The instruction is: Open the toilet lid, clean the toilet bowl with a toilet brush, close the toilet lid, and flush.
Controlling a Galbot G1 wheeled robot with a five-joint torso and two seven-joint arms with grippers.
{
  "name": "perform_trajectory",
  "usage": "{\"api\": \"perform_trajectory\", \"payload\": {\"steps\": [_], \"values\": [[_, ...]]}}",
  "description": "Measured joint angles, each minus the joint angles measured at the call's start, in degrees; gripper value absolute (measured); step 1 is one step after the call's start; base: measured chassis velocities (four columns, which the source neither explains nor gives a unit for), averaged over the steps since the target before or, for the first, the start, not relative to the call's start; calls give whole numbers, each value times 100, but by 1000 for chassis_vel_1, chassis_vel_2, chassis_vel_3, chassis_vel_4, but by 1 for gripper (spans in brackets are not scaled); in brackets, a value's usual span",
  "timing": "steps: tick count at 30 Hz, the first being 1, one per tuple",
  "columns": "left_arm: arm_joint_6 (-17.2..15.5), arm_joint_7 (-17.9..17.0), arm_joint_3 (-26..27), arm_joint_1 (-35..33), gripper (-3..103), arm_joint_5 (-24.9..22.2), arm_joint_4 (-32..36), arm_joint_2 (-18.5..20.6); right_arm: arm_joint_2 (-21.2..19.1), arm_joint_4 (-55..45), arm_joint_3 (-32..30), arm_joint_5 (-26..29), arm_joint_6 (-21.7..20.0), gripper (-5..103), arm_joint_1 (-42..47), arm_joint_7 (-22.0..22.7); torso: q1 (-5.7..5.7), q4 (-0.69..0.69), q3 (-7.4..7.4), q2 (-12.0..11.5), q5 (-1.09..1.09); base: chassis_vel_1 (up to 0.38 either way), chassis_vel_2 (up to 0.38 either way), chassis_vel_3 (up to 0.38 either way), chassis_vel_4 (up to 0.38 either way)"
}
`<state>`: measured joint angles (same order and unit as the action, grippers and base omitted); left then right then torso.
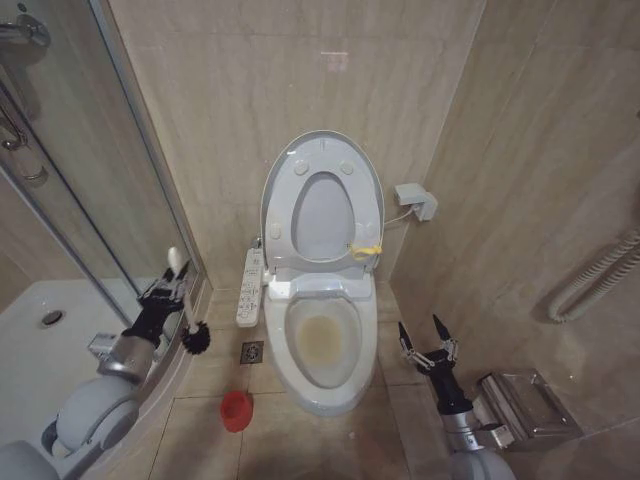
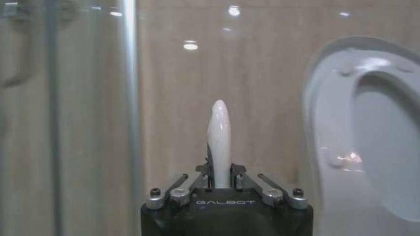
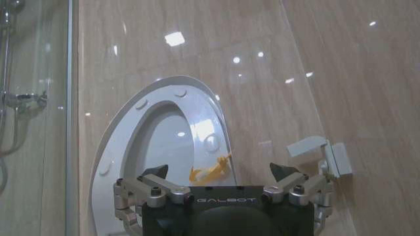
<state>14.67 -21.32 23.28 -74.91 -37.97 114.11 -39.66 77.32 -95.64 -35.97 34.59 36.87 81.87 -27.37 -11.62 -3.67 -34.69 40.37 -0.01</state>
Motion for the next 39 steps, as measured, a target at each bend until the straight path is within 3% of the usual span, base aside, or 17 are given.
{"api": "perform_trajectory", "payload": {"steps": [4,5,7,11,15,19,27,34,39], "values": [[311,269,177,-160,19,237,-255,-381,-1,23,9,-24,7,100,-14,-4,0,0,0,0,1,0,0,0,0],[652,578,272,-219,19,448,-545,-639,7,23,11,-47,15,100,-20,-8,0,0,0,0,2,0,0,0,0],[1031,955,365,-235,19,707,-931,-963,43,7,13,-85,23,100,-19,-9,0,0,0,0,2,0,0,0,0],[1302,1235,422,-237,19,891,-1308,-1364,109,2,13,-168,52,100,-19,-9,0,0,0,0,3,0,0,0,0],[1650,1617,386,-247,19,1002,-1943,-2149,189,20,23,-241,111,100,16,-21,0,0,0,0,1,0,0,0,0],[1883,1822,442,-240,19,1172,-2332,-2532,210,40,25,-245,155,100,37,-30,0,0,0,0,2,0,0,0,0],[2350,2250,534,-300,19,1335,-2963,-2962,267,152,20,-254,207,100,13,-53,0,1,0,0,2,0,0,0,0],[2973,2783,519,41,19,1355,-4030,-3356,389,262,42,-254,240,100,3,-45,0,0,0,0,1,0,0,0,0],[3119,2942,496,351,19,1331,-4492,-3473,428,334,44,-239,269,100,-12,-49,0,0,0,0,1,0,0,0,0]]}}
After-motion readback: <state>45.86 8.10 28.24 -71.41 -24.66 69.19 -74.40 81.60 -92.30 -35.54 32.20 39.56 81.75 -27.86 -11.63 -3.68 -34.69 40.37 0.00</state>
